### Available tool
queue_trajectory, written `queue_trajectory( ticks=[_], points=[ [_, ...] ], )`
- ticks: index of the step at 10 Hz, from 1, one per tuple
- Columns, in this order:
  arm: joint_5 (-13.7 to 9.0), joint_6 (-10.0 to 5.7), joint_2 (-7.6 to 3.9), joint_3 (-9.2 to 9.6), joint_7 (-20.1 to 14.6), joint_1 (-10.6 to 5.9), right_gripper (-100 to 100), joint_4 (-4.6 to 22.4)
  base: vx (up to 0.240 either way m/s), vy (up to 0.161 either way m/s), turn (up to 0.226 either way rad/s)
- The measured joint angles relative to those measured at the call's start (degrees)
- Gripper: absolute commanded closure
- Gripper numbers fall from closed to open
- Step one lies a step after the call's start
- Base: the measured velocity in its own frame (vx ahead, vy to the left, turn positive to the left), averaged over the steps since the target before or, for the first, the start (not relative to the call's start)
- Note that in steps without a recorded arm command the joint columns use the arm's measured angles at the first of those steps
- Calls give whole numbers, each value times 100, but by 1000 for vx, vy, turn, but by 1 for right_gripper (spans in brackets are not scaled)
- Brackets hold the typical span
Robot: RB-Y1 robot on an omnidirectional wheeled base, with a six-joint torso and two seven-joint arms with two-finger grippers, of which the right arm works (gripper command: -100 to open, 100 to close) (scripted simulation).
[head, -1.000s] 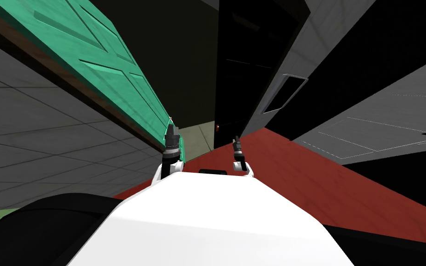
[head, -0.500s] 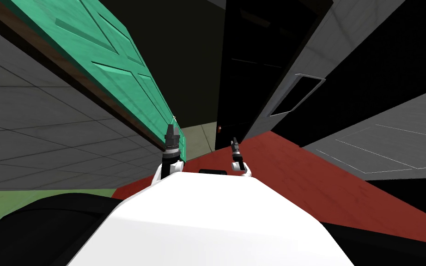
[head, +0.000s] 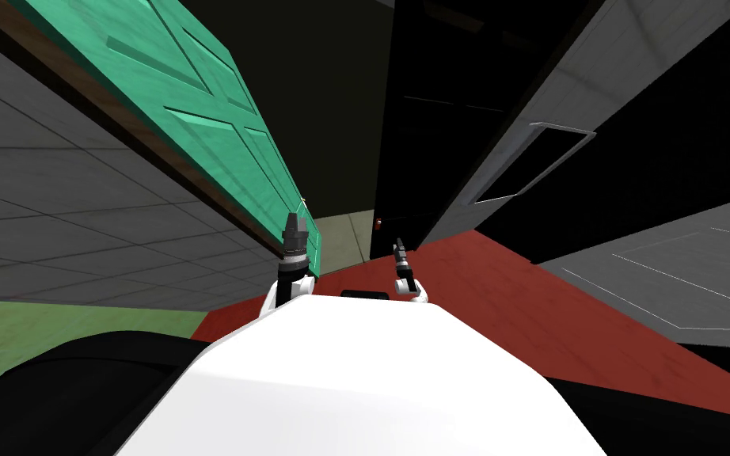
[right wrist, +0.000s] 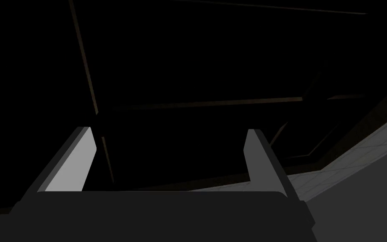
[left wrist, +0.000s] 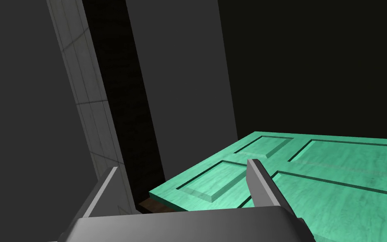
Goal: Push the door open
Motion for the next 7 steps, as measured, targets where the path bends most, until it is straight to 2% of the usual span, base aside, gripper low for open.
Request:
queue_trajectory(
  ticks=[5,7],
  points=[
    [-75,-156,7,76,-55,-293,-100,786,60,-72,126],
    [-95,-168,26,116,-64,-345,-100,977,65,-76,118]
  ],
)
